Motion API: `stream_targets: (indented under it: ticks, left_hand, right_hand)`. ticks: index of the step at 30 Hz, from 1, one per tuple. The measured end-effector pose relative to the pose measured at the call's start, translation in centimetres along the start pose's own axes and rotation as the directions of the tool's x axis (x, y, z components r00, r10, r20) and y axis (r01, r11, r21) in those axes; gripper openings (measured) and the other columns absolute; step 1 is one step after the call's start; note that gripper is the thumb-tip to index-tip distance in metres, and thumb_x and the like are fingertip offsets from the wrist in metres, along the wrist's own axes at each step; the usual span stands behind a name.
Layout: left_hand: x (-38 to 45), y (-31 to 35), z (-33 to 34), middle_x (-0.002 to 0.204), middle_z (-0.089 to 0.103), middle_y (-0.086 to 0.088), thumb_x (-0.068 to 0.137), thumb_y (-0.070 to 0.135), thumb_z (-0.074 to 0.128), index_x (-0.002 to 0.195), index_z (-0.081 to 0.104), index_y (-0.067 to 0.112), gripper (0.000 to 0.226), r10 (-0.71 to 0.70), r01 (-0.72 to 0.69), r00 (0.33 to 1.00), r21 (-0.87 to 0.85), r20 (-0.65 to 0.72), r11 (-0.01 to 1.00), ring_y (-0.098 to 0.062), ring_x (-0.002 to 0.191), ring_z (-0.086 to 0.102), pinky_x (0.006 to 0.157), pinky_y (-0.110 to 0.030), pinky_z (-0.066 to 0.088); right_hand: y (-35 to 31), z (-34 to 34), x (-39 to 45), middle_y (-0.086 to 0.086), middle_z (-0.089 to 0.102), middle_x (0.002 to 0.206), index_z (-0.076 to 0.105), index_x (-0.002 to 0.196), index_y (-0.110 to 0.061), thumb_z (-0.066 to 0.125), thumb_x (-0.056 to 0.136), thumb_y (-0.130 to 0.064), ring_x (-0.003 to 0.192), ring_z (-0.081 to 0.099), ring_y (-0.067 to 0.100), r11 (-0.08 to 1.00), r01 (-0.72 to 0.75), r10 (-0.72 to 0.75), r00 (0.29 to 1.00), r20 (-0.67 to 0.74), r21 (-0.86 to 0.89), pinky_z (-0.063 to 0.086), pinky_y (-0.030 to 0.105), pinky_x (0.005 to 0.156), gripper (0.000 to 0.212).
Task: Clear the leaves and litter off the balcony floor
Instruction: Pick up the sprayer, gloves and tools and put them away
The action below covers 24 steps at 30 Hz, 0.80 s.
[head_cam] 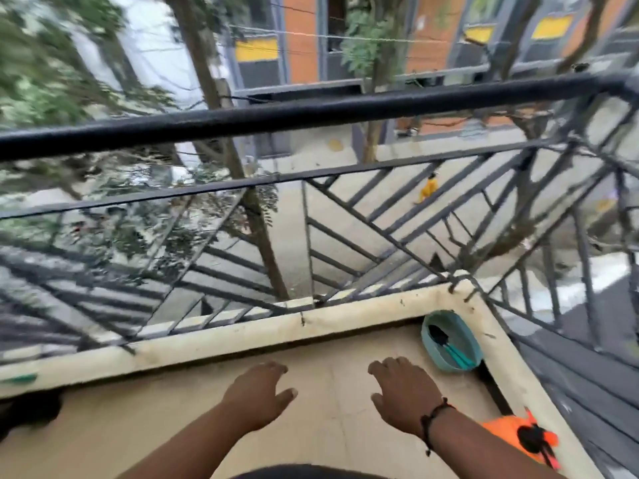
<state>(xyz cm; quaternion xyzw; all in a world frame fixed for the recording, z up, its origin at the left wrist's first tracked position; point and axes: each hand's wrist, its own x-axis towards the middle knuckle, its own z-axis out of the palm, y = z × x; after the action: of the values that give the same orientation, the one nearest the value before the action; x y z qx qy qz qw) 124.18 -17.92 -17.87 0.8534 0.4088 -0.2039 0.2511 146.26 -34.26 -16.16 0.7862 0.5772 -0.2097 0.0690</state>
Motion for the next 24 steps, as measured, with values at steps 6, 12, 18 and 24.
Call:
stream_targets:
  ticks: [6, 12, 18, 24]
  left_hand:
    - [-10.6, -11.2, 2.8, 0.156, 0.034, 0.01, 0.096, 0.06, 0.046, 0.149, 0.035, 0.029, 0.062, -0.255, 0.216, 0.961, -0.29, -0.103, 0.932, -0.008, 0.14, 0.036, 0.111, -0.023, 0.029]
    - [-26.2, -24.3, 7.6, 0.161, 0.024, 0.007, 0.086, 0.078, 0.034, 0.153, 0.029, 0.03, 0.082, -0.475, 0.382, 0.867, -0.408, -0.152, 0.829, -0.011, 0.146, 0.027, 0.117, -0.025, 0.024]
    - [-40.5, -36.3, 10.9, 0.161, 0.027, 0.005, 0.094, 0.066, 0.041, 0.152, 0.029, 0.028, 0.071, -0.727, 0.56, 0.654, -0.514, -0.207, 0.65, -0.013, 0.146, 0.028, 0.116, -0.026, 0.026]
    - [-46.5, -42.5, 11.2, 0.159, 0.03, 0.006, 0.093, 0.067, 0.042, 0.151, 0.033, 0.027, 0.071, -0.828, 0.573, 0.508, -0.625, -0.237, 0.531, -0.013, 0.144, 0.031, 0.114, -0.027, 0.029]
  right_hand:
    - [-12.3, 0.1, 1.2, 0.005, 0.051, 0.132, 0.044, 0.134, -0.022, 0.046, 0.095, -0.037, 0.124, 0.044, 0.028, 0.962, 0.229, -0.231, 0.973, 0.005, -0.152, 0.038, 0.037, 0.099, 0.042]
    - [-28.4, 2.6, -0.3, 0.003, 0.052, 0.131, 0.046, 0.132, -0.024, 0.049, 0.092, -0.042, 0.124, 0.045, 0.027, 0.876, 0.413, -0.407, 0.91, 0.078, -0.248, 0.04, 0.039, 0.101, 0.044]
    - [-46.4, 3.9, -1.6, 0.004, 0.05, 0.133, 0.046, 0.132, -0.025, 0.051, 0.089, -0.042, 0.126, 0.044, 0.027, 0.709, 0.635, -0.621, 0.768, 0.153, -0.308, 0.042, 0.04, 0.1, 0.046]
    - [-58.9, 3.4, -2.4, 0.005, 0.048, 0.136, 0.043, 0.135, -0.024, 0.052, 0.092, -0.044, 0.128, 0.041, 0.026, 0.593, 0.729, -0.732, 0.665, 0.149, -0.341, 0.04, 0.035, 0.101, 0.048]
